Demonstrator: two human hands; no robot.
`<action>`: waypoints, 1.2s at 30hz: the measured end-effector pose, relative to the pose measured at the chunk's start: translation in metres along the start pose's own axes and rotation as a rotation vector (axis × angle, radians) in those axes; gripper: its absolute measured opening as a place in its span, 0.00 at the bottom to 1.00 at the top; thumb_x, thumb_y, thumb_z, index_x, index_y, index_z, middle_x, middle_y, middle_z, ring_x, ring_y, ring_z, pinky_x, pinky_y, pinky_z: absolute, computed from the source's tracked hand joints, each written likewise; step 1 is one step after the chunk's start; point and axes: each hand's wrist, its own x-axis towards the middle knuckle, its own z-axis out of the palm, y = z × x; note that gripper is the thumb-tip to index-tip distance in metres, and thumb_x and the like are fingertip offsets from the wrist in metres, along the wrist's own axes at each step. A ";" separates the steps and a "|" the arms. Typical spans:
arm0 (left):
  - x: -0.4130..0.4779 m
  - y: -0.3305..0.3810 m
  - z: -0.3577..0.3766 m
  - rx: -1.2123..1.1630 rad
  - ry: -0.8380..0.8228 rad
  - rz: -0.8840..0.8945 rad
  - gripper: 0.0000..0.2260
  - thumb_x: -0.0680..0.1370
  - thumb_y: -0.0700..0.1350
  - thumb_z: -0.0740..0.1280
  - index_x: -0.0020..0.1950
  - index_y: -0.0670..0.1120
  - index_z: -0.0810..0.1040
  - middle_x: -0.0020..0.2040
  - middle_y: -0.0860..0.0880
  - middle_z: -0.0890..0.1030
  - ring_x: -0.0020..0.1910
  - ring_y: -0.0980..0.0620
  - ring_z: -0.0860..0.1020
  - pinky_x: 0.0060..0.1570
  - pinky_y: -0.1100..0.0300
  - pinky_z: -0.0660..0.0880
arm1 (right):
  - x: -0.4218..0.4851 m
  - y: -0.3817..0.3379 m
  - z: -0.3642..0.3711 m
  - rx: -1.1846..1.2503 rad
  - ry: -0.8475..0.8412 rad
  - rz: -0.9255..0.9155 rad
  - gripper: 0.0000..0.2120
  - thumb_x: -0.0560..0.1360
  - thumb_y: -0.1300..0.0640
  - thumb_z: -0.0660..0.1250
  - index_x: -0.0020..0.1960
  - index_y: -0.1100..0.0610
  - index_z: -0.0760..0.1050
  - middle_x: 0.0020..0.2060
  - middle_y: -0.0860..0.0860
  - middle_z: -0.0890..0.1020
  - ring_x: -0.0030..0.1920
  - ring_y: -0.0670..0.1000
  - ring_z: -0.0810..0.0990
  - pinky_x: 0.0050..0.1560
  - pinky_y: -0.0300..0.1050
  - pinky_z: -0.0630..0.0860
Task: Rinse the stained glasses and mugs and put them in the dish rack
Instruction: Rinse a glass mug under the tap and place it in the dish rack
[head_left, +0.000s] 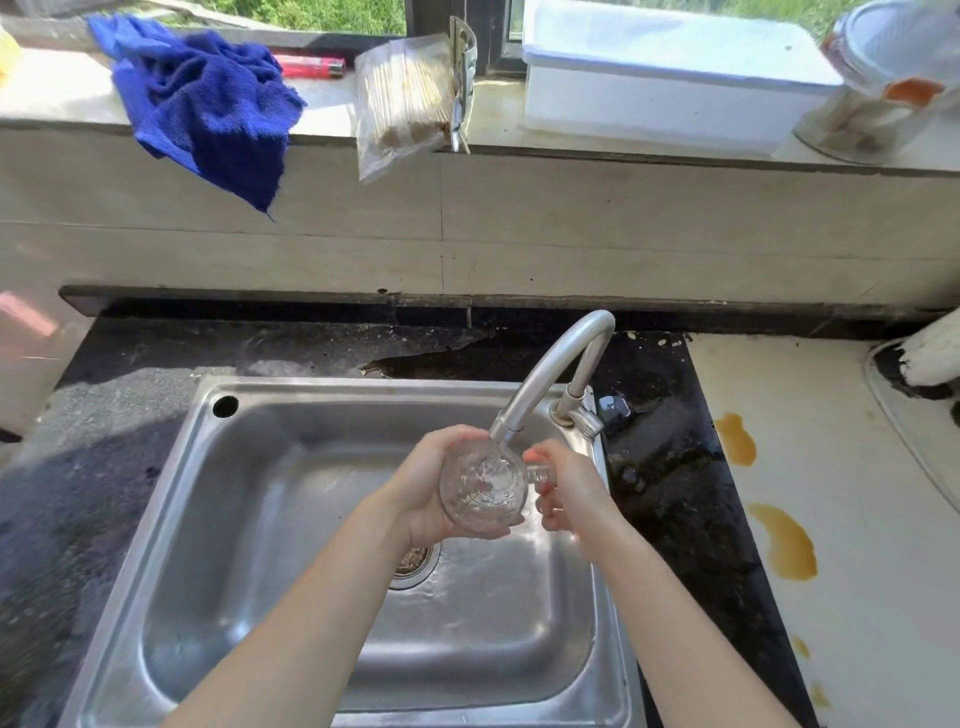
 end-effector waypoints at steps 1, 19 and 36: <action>-0.002 0.002 0.000 -0.022 0.002 0.003 0.13 0.70 0.51 0.65 0.43 0.44 0.84 0.35 0.43 0.84 0.50 0.31 0.78 0.53 0.45 0.75 | 0.000 0.002 0.000 -0.065 0.044 -0.062 0.12 0.76 0.48 0.59 0.45 0.56 0.75 0.31 0.51 0.70 0.28 0.49 0.67 0.28 0.41 0.62; 0.006 -0.011 -0.007 0.154 0.135 0.039 0.19 0.58 0.58 0.67 0.44 0.50 0.77 0.36 0.48 0.75 0.36 0.48 0.74 0.49 0.50 0.72 | 0.009 -0.002 -0.016 -0.461 0.303 -0.200 0.12 0.77 0.54 0.58 0.44 0.62 0.73 0.38 0.57 0.78 0.38 0.55 0.75 0.40 0.48 0.70; 0.018 -0.015 -0.003 0.186 0.227 0.018 0.27 0.51 0.63 0.65 0.45 0.50 0.77 0.36 0.48 0.77 0.40 0.48 0.74 0.54 0.51 0.73 | 0.065 -0.020 -0.061 -1.204 0.420 -0.393 0.16 0.82 0.47 0.54 0.56 0.54 0.77 0.56 0.53 0.76 0.61 0.56 0.67 0.57 0.52 0.65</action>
